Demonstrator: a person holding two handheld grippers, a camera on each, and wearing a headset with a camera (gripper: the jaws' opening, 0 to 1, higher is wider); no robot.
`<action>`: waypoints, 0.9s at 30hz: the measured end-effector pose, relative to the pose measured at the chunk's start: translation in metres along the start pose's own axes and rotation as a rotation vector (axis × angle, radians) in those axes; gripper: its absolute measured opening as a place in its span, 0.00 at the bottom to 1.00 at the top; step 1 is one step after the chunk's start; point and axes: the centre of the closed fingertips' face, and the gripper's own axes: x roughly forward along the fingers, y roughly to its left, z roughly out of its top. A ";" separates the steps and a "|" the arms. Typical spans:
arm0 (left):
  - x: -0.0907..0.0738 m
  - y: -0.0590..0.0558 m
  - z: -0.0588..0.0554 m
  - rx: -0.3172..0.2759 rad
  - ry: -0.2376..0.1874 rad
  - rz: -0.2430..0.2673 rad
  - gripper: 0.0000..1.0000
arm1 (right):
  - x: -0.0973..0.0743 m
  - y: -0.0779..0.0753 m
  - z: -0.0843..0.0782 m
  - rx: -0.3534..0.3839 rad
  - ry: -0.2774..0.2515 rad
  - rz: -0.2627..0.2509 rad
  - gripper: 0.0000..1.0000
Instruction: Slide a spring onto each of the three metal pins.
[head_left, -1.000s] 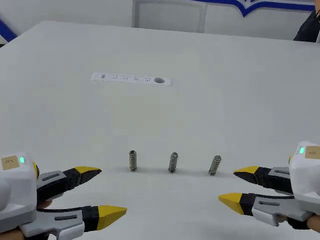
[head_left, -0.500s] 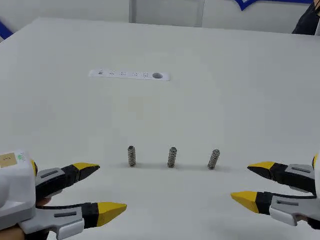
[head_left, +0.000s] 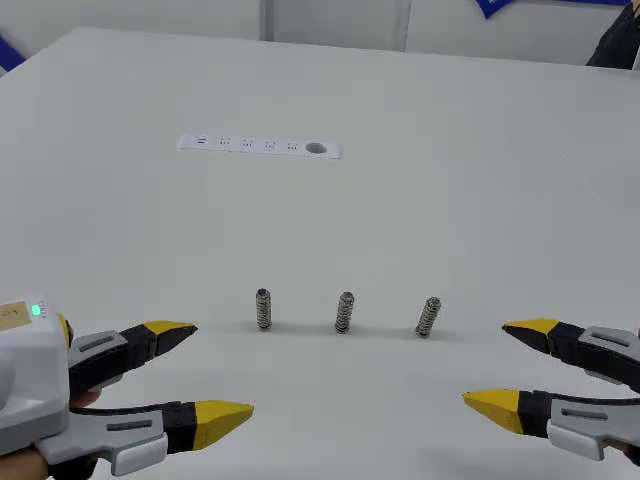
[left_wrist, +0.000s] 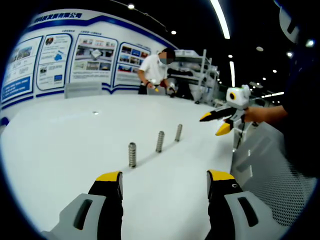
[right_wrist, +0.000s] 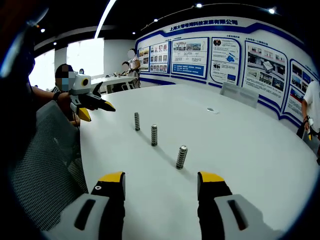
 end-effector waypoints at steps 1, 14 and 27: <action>0.000 0.000 0.000 0.000 0.000 0.000 0.70 | 0.000 0.000 0.000 0.001 -0.002 0.000 0.60; 0.001 0.002 0.000 -0.003 -0.006 -0.001 0.73 | -0.002 -0.002 0.004 0.004 -0.018 -0.015 0.64; 0.005 0.003 0.000 0.001 -0.004 -0.012 0.74 | -0.006 -0.007 0.004 0.011 -0.024 -0.042 0.67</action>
